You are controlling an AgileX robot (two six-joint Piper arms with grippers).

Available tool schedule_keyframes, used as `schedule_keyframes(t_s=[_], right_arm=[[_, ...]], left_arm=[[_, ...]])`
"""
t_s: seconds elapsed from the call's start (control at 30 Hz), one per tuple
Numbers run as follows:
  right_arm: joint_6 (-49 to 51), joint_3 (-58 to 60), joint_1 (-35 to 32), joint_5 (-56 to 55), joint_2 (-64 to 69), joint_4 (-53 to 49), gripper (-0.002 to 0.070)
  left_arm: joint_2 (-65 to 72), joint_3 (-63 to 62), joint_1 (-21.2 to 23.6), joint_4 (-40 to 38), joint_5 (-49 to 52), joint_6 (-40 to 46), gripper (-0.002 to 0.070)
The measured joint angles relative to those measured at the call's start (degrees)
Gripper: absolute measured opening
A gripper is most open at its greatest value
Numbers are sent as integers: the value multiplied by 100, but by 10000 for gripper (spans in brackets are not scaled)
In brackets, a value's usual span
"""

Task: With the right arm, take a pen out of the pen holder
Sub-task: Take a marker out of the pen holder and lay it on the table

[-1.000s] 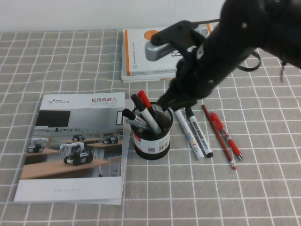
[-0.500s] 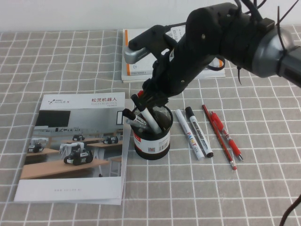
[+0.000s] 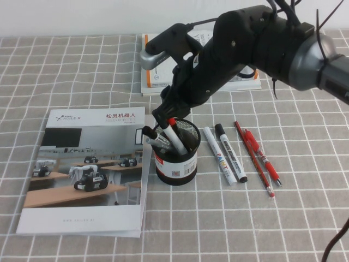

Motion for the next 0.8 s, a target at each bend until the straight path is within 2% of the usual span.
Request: schedule_keyframes(t_s=[0.63,0.8], right_arm=[[-112,-44,0,-203,184,75,293],[-114,-44,0,-203,184,97,261]], left_arm=[[0,0,0,0,0,0,-3],[0,0,0,0,0,0,-3]])
